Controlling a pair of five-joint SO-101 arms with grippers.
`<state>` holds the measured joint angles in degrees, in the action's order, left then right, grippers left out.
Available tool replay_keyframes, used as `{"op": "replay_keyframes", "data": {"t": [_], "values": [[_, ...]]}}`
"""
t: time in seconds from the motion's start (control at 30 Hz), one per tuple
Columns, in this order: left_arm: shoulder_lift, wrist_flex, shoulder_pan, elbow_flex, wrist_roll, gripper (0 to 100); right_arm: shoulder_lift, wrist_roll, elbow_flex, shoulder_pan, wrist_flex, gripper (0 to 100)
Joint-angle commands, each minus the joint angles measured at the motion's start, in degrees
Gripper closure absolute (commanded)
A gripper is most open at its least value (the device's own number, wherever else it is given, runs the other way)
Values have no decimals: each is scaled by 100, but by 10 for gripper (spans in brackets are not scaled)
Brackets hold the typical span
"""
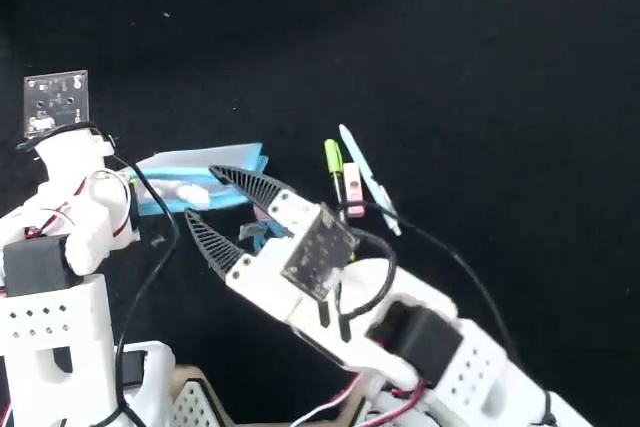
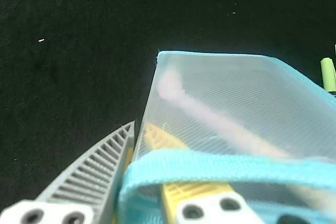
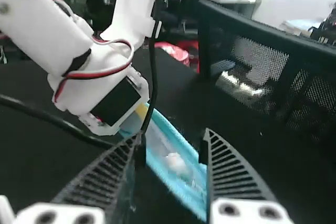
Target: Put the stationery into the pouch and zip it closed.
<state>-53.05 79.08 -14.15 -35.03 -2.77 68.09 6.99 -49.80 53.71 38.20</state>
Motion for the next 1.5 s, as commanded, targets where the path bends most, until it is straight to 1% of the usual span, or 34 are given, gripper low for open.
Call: {"op": "replay_keyframes", "data": {"t": [0.0, 0.1, 0.2, 0.3, 0.43, 0.57, 0.73, 0.87, 0.97, 1.03, 1.17, 1.33, 1.47], "values": [[18, -44, -13, -136, -44, 970, -31, -53, 1270, -88, 967, 828], [18, -53, -13, -136, -44, 970, 198, -18, 1736, -431, 1363, 828], [18, -44, -13, -136, -44, 970, 347, -44, 2000, -1266, 1890, 828], [18, -44, -13, -136, -44, 970, 259, -70, 1903, -2127, 2453, 828], [18, -44, -13, -136, -44, 970, -382, -70, 1437, -2892, 2822, 828], [18, -44, -13, -136, -44, 970, -1402, -70, 1068, -3622, 2840, 828], [18, -44, -13, -136, -44, 970, -2782, -70, 1042, -4062, 2822, 828], [18, -35, -13, -136, -44, 970, -4004, -308, 1174, -4492, 2286, 828], [18, -35, -13, -136, -44, 970, -4936, -299, 1402, -4809, 1855, 828], [18, -35, -13, -136, -44, 970, -5552, -229, 1701, -4932, 1793, 828], [18, -35, -13, -136, -44, 970, -6712, 114, 2668, -4941, 1855, 828], [18, -35, -13, -136, -44, 970, -8004, 88, 4084, -4932, 1864, 828], [18, -35, -13, -136, -44, 970, -8760, 97, 4822, -4721, 1864, 828]]}}
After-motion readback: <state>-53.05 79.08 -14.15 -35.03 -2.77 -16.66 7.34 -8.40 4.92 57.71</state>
